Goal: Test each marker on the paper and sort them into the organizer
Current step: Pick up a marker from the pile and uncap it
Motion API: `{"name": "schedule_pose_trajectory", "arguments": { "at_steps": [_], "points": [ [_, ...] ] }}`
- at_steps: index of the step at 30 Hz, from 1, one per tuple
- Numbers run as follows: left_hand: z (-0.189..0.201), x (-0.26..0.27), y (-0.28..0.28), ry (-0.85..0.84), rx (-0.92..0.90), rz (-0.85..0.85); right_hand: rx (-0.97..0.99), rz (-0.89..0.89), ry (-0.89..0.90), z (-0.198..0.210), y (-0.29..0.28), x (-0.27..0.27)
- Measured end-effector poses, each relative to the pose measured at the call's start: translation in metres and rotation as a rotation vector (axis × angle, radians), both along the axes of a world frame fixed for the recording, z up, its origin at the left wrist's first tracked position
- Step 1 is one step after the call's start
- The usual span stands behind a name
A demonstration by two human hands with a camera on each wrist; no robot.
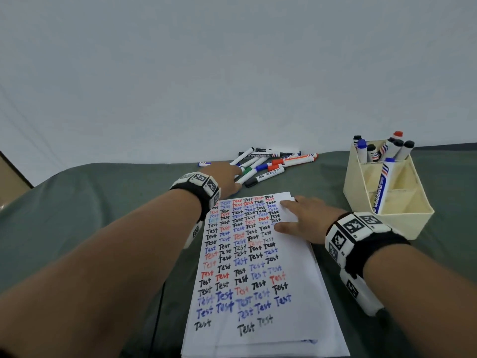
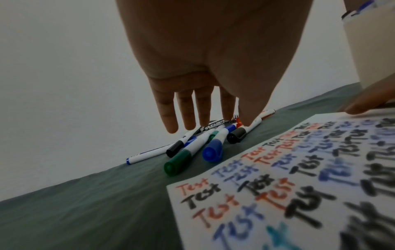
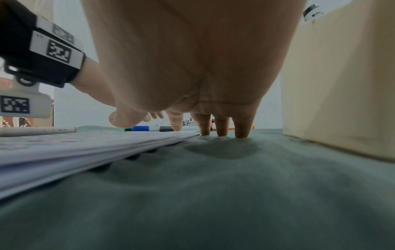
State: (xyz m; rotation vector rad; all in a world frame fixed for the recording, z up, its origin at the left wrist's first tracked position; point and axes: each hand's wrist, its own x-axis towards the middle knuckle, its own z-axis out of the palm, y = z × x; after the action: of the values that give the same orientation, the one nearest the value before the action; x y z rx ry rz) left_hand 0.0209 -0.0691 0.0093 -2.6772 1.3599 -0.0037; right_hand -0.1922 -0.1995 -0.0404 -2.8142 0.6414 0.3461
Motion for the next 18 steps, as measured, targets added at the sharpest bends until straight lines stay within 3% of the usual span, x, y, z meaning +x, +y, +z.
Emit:
{"name": "schedule_pose_trajectory", "arguments": {
  "at_steps": [10,18],
  "points": [
    [-0.021,-0.014,-0.05,-0.093,0.08,-0.072,0.011,-0.008,0.003,0.004,0.003,-0.001],
    [-0.017,-0.01,-0.057,-0.111,-0.034,-0.106,0.027,-0.018,-0.031,0.007,0.002,-0.001]
  ]
}}
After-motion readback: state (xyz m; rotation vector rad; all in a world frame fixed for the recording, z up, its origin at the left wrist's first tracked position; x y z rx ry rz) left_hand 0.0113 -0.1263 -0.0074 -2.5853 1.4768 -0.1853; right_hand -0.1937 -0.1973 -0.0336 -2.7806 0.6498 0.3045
